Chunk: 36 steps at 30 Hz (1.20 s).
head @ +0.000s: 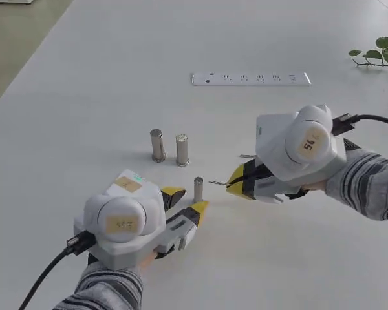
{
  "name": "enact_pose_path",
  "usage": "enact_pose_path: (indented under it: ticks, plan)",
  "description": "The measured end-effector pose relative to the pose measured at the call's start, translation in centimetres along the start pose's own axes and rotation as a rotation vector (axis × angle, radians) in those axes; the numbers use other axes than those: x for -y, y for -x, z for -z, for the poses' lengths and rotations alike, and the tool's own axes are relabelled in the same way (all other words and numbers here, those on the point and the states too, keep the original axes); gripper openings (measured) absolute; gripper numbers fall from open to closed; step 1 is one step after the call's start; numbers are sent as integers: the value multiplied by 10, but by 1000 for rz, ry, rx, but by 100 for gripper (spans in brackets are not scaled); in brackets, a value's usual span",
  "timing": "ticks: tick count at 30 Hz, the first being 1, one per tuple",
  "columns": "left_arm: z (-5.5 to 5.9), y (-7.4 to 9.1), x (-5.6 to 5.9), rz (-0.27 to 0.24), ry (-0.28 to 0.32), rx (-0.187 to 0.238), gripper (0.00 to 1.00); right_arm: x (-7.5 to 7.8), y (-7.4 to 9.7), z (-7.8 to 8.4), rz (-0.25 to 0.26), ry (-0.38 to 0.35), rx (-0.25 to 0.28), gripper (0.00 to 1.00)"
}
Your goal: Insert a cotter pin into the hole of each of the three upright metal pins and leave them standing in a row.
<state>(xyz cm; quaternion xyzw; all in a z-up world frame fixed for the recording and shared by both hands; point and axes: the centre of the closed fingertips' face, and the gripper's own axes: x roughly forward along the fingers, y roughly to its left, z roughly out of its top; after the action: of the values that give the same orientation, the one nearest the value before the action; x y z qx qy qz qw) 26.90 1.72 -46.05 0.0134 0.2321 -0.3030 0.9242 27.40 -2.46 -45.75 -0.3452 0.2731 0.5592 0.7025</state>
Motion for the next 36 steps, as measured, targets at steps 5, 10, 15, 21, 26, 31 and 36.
enact_pose_path:
  ticks: [5,10,15,21,26,31,36]
  plan:
    - [1,-7,-2,-10,23,-5,18,0,-1,-1,-4,10,-2,0]
    - [2,-12,-1,-14,44,-8,15,-1,-3,-2,-10,7,3,0]
    - [3,-15,0,-18,51,-12,14,-2,-2,-7,-12,7,14,0]
    - [2,-18,0,-23,67,-12,12,-3,-2,-9,-19,18,14,0]
    - [2,-19,-1,-26,66,-17,10,-4,-3,-9,-23,21,11,0]
    - [3,-20,-2,-28,57,-20,7,-4,-3,-10,-26,31,8,0]
    - [3,-20,-2,-23,45,-25,6,-4,-3,-11,-29,48,-1,0]
